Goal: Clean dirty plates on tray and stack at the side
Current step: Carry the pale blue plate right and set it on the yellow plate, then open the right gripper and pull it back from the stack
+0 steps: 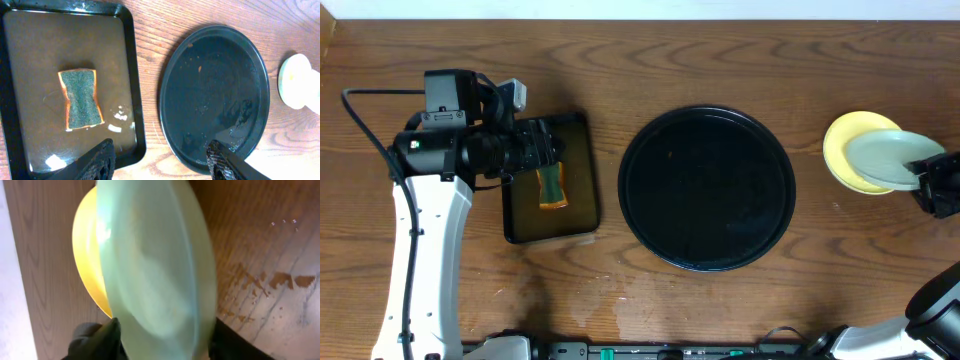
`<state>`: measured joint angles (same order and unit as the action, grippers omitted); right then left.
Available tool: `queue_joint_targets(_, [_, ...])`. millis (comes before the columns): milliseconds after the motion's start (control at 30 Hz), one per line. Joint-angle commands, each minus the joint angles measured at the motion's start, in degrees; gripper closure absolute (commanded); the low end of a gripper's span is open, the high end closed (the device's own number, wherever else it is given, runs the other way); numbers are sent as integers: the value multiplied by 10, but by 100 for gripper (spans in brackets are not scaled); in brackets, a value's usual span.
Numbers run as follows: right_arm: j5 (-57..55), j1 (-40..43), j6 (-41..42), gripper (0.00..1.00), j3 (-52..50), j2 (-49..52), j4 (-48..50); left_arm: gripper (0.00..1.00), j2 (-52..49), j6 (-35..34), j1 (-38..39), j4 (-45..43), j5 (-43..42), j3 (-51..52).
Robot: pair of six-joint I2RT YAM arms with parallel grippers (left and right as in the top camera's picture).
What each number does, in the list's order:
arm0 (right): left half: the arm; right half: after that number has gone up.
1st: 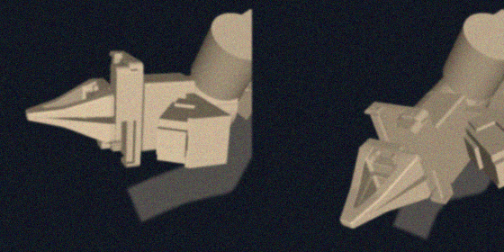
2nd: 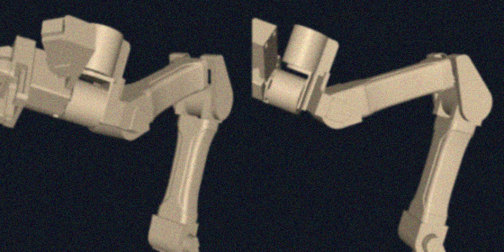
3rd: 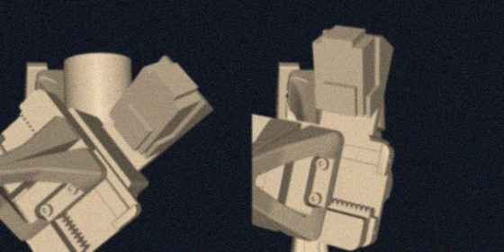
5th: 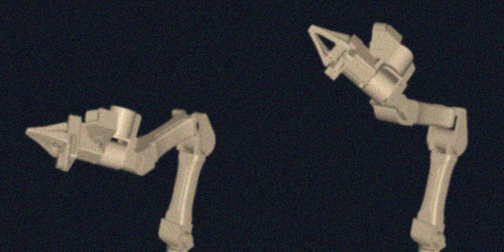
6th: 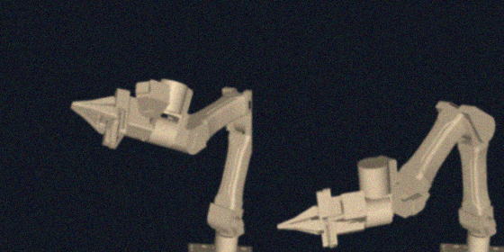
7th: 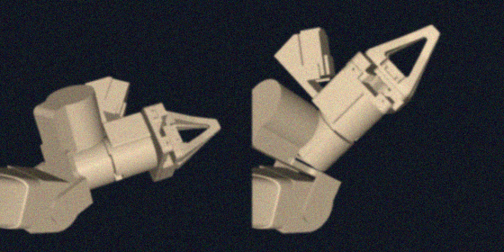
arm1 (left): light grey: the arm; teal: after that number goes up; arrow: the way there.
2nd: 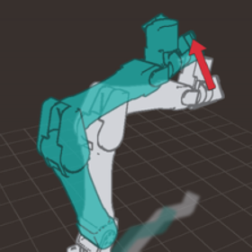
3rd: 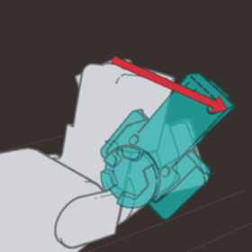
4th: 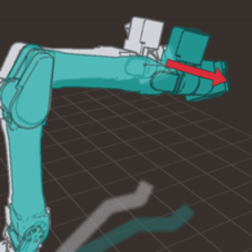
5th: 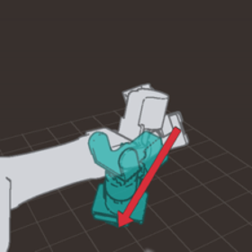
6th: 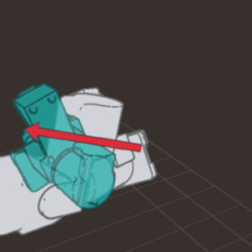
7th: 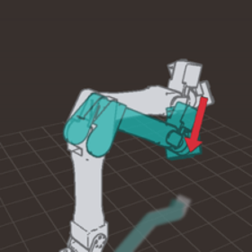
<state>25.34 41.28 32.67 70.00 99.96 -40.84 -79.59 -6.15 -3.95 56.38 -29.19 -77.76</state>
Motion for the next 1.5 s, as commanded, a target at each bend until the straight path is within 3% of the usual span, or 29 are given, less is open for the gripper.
queue_joint_targets(0, [36,-16,-28,45,-2,-1,6,39,8,6,2,1,3,-9])
queue_joint_targets(300, [92,-49,-83,48,-2,-3,-7,39,8,6,2,1,3,-9])
queue_joint_targets(500, [229,-99,-205,49,2,-68,9,40,11,6,2,0,6,-9])
queue_joint_targets(600, [219,-154,-260,50,3,-133,8,40,16,5,2,2,41,-9])
queue_joint_targets(733, [128,-265,-313,48,3,-233,10,40,48,5,2,3,97,-9])
queue_joint_targets(833, [81,-350,-355,43,3,-293,20,39,96,6,0,10,151,-13])
queue_joint_targets(933, [49,-421,-377,34,3,-337,33,32,158,9,0,7,188,-14])
queue_joint_targets(967, [37,-440,-377,23,3,-349,38,30,172,20,0,8,192,-14])
queue_joint_targets(1000, [28,-459,-377,6,3,-360,43,29,188,29,0,9,196,-14])
queue_joint_targets(1033, [23,-473,-377,1,3,-369,46,29,199,34,0,11,199,-13])
queue_joint_targets(1067, [21,-484,-376,1,3,-376,49,28,209,34,0,12,199,-13])
queue_joint_targets(1100, [21,-493,-376,1,3,-381,49,18,218,34,0,12,199,-13])
queue_joint_targets(1467, [23,-522,-375,1,3,-389,6,15,238,34,0,14,198,-13])
